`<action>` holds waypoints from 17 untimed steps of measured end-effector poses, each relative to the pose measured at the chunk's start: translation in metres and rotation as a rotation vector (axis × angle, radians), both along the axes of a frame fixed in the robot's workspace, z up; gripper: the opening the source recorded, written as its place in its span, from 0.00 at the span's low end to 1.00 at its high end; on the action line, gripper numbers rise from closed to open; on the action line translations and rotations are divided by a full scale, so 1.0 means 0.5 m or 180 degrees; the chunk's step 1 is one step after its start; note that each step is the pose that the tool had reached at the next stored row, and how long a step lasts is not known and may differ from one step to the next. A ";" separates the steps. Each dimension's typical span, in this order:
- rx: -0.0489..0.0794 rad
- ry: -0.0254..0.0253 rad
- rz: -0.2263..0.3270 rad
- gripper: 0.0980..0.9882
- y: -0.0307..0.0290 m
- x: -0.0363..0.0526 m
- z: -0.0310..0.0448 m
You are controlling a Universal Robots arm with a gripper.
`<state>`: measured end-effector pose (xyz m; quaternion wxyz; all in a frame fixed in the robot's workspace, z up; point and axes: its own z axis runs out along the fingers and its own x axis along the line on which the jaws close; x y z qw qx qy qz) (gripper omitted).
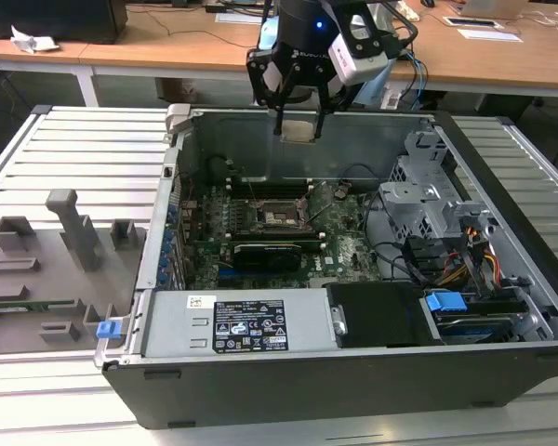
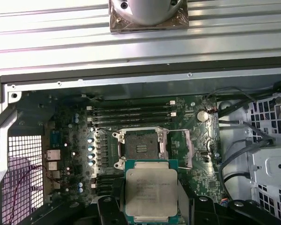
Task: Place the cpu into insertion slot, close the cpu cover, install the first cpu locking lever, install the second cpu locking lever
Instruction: 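Place the cpu into insertion slot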
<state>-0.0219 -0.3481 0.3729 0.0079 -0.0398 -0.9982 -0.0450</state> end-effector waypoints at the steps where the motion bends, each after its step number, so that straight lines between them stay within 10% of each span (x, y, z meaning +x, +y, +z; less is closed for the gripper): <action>1: 0.0000 0.0000 -0.0015 0.50 0.000 0.000 0.000; 17: 0.0000 0.0000 -0.0120 0.50 0.000 0.000 0.000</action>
